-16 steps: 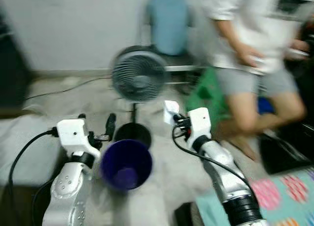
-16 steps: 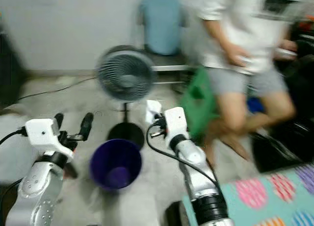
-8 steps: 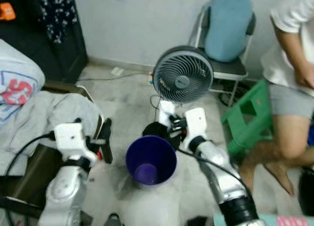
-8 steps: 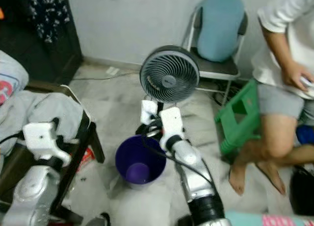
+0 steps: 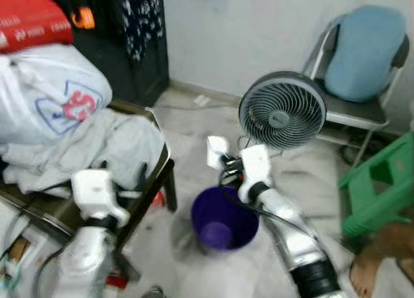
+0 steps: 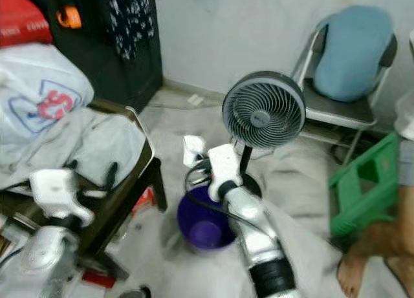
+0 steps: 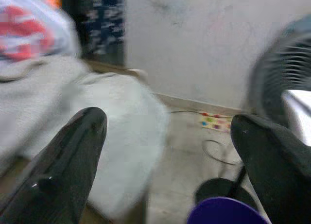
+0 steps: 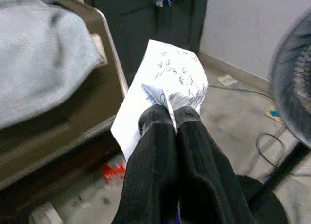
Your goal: Clean up the room
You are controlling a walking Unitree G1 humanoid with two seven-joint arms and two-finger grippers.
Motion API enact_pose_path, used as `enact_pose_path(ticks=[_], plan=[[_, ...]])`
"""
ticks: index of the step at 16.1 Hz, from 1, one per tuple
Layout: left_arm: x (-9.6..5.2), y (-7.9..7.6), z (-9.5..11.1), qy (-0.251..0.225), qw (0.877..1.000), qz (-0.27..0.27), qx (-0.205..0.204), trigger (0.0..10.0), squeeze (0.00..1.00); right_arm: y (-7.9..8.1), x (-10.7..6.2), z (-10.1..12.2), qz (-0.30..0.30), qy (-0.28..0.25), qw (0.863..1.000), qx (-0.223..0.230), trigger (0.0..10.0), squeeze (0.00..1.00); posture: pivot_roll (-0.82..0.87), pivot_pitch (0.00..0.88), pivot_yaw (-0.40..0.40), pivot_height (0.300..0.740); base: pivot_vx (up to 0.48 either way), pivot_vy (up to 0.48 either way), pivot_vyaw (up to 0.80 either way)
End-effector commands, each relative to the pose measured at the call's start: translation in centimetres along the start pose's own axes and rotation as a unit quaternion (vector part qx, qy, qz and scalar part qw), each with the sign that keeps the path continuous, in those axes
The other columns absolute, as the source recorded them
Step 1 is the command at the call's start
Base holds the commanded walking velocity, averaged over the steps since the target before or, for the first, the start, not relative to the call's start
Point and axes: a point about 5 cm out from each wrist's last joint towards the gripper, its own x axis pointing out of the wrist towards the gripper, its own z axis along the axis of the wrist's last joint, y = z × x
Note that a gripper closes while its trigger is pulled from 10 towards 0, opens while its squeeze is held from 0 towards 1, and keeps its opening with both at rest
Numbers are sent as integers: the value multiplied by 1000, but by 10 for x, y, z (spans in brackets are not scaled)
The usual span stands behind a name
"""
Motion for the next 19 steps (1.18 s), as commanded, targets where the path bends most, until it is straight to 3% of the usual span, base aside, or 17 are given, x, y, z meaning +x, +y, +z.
enact_pose_path(ticks=[1, 6, 8, 12, 19], plan=[[-3, -2, 5, -15, 999, -13, 27, 10000, 0, -3, -1, 1, -9, 0, 1000, -1, 10000, 0, 34, 115, -105, 740, 0, 0, 0], [-8, -22, 6, -20, 991, -122, 54, 10000, 0, -3, 3, 3, -4, 2, 1000, -7, 10000, 0, 26, 129, -120, 740, 0, 0, 0], [-5, -25, 8, -21, 990, -124, 59, 10000, 0, -4, 4, 4, -5, 2, 1000, -8, 10000, 0, 22, 135, -119, 740, 0, 0, 0], [-5, -26, 10, -22, 991, -127, 29, 10000, 0, -6, 4, 3, -13, 14, 1000, -7, 10000, 0, 16, 155, -124, 740, 0, 0, 0], [-4, -30, 10, -21, 990, -135, 18, 10000, 0, -6, 5, 1, -18, 26, 999, -6, 10000, 0, 21, 147, -128, 740, 0, 0, -731]])
